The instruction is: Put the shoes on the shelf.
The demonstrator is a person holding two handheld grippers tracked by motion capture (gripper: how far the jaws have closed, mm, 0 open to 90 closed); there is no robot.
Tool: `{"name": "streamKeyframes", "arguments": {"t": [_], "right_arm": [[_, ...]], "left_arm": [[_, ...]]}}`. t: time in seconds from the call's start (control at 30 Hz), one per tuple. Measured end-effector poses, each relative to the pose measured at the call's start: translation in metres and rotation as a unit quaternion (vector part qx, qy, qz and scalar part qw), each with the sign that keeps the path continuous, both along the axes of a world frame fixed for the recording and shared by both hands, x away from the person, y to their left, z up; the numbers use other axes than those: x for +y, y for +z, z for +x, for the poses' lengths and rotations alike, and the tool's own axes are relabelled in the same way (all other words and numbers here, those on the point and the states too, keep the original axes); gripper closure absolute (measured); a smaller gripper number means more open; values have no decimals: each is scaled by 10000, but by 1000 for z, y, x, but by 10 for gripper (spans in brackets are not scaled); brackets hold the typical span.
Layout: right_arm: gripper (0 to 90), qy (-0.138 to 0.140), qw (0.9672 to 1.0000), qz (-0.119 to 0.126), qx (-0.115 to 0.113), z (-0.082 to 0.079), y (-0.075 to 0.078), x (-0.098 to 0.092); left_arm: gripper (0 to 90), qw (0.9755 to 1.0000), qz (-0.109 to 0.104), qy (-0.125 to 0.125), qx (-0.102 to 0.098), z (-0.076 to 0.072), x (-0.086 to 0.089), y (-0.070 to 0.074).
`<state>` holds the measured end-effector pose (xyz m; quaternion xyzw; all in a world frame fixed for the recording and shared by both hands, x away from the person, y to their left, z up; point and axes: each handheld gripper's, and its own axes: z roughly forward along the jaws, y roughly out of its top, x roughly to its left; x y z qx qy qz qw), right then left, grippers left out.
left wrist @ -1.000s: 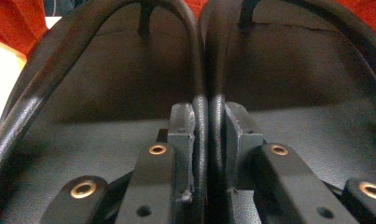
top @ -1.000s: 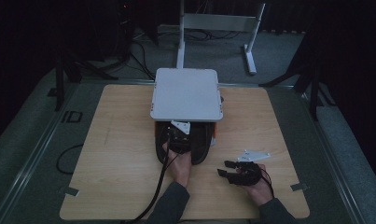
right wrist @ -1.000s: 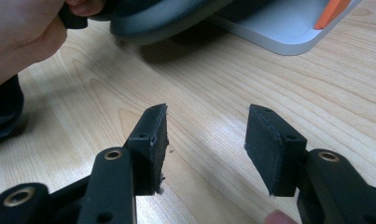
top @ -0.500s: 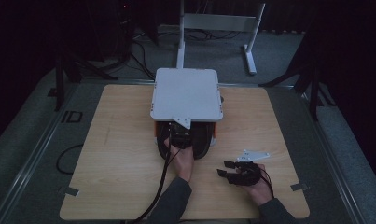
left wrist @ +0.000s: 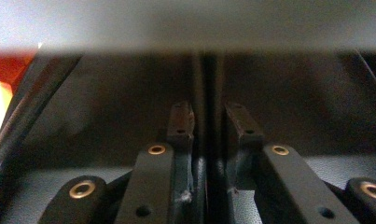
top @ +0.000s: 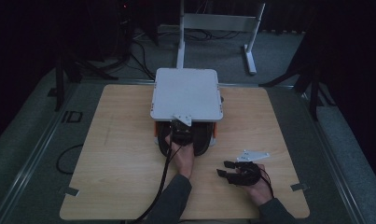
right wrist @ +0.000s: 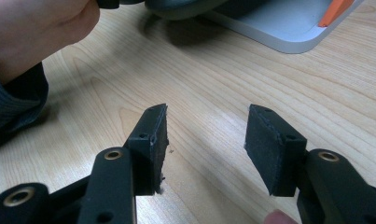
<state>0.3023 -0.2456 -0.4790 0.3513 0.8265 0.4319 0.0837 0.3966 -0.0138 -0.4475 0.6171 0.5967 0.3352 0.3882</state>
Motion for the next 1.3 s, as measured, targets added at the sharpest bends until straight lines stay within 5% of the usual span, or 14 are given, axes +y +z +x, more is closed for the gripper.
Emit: {"name": "streamKeyframes", "arguments": {"t": [1.3], "right_arm": [[482,-10,10000,14,-14,0,1,-1]], "left_arm": [[733,9990,35,210,-396,19,-6,9]]}}
